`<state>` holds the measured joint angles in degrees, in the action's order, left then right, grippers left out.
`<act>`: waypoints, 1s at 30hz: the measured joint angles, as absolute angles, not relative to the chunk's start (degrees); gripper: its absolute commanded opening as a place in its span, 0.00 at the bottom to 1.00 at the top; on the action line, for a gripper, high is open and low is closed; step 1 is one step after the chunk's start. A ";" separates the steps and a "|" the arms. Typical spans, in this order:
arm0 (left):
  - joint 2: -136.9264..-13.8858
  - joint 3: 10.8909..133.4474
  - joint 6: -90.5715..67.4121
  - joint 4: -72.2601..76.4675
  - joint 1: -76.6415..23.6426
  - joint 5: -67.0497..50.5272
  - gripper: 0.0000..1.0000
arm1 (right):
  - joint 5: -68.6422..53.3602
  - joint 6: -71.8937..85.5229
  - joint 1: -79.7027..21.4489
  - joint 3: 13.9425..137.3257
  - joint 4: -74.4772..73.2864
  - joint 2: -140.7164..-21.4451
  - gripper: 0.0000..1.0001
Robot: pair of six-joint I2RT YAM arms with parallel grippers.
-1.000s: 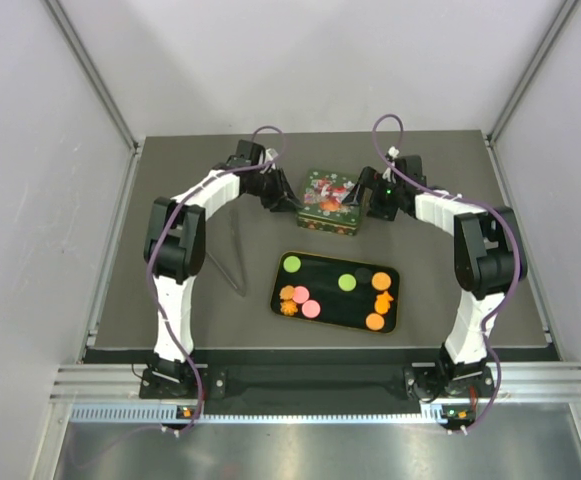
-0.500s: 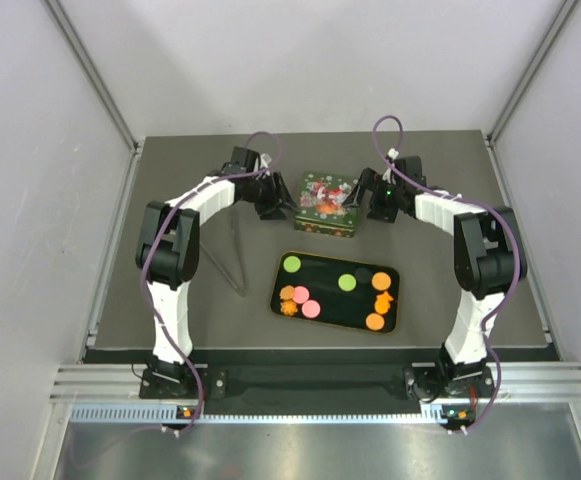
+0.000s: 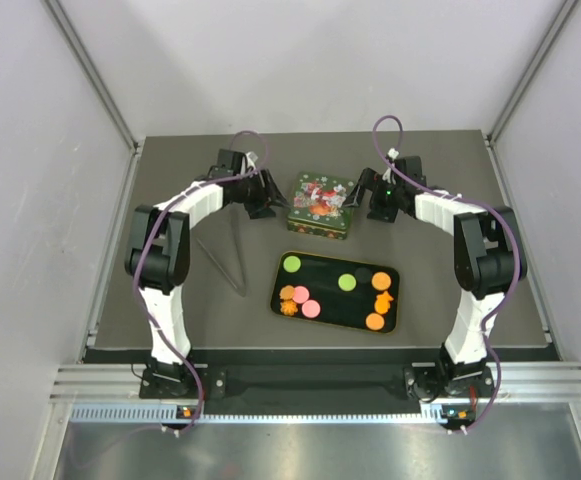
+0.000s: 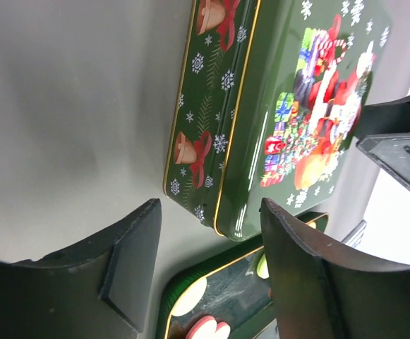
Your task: Pack the cookies
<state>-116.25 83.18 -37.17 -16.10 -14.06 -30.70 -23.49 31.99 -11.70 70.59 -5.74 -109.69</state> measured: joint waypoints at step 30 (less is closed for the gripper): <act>-129.49 67.96 -75.70 47.20 -14.68 -57.12 0.00 | -23.70 31.99 -11.77 70.61 -5.65 -109.91 0.99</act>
<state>-129.49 67.96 -75.70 47.20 -14.68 -57.12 -23.70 31.99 -11.77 70.61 -5.65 -109.91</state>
